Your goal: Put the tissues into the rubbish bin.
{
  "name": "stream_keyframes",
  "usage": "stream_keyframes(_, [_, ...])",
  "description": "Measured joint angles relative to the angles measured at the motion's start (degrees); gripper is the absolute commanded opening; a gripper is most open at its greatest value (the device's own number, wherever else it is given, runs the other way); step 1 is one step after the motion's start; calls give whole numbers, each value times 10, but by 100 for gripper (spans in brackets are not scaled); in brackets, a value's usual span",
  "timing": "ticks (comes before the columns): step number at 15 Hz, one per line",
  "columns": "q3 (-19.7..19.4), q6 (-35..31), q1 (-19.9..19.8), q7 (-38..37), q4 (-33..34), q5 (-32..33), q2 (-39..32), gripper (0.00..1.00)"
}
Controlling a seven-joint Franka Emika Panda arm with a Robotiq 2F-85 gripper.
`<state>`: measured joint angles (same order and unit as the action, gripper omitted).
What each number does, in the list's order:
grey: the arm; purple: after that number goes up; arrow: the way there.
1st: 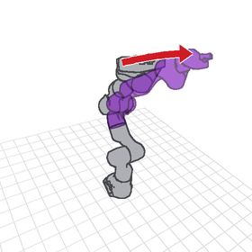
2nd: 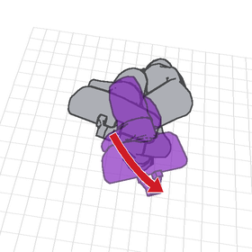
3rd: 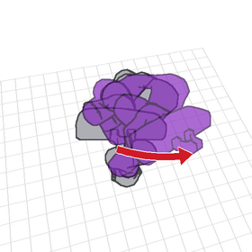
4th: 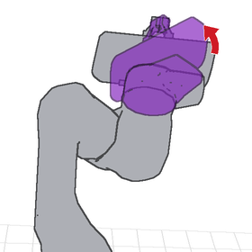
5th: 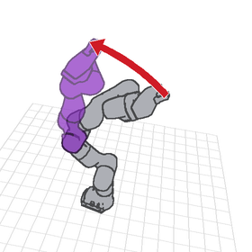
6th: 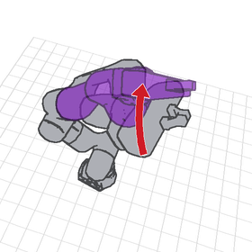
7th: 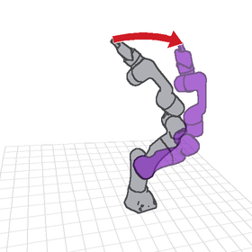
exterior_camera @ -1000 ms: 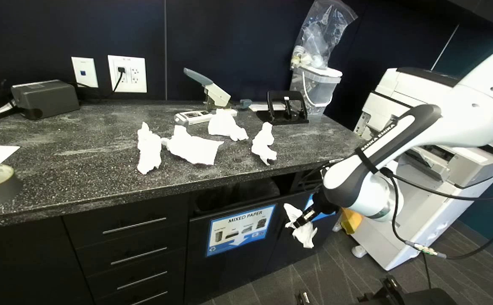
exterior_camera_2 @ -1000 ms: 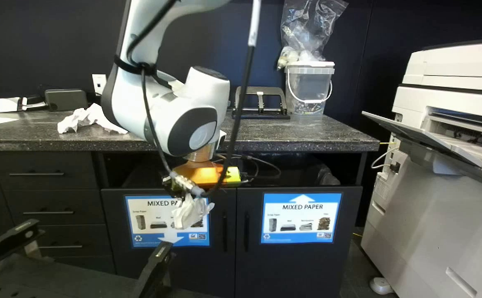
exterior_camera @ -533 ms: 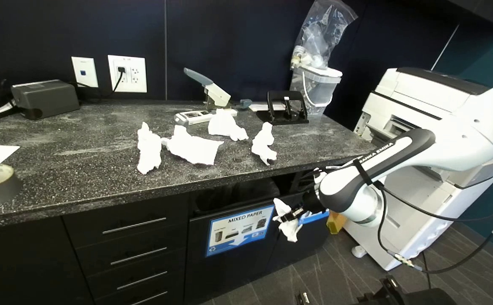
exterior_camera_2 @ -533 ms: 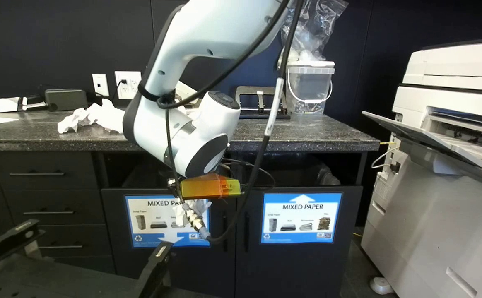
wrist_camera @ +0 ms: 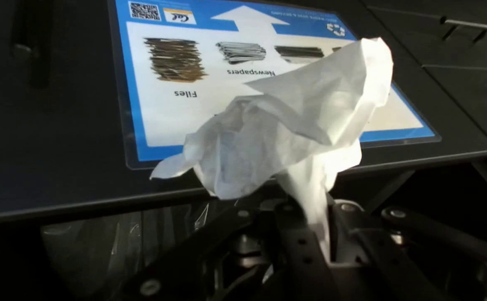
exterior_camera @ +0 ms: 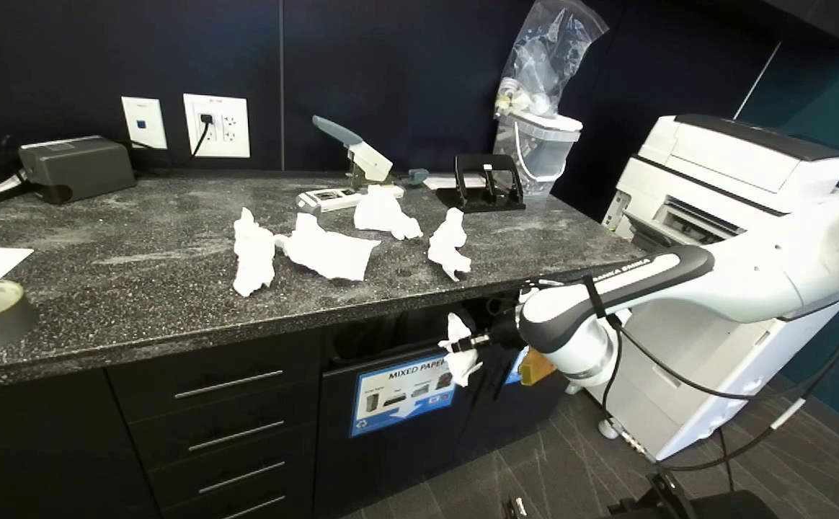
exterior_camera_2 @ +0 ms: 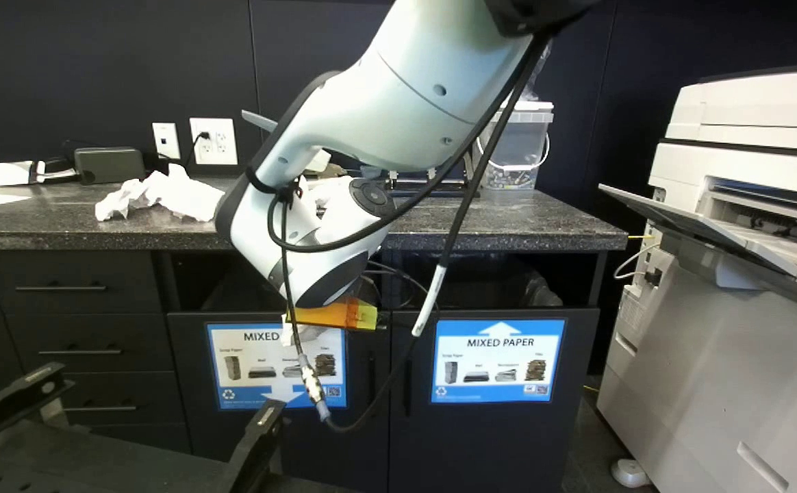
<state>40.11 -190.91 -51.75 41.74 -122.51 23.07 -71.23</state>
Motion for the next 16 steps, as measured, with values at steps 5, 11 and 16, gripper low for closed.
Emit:
stream_keyframes(5, [14, -62, 0, -73, 57, 25, -79, 2])
stream_keyframes(11, [17, -140, -1, -212, 88, 115, -141, 2])
stream_keyframes(16, [16, -177, 10, -290, 89, 191, -140, 2])
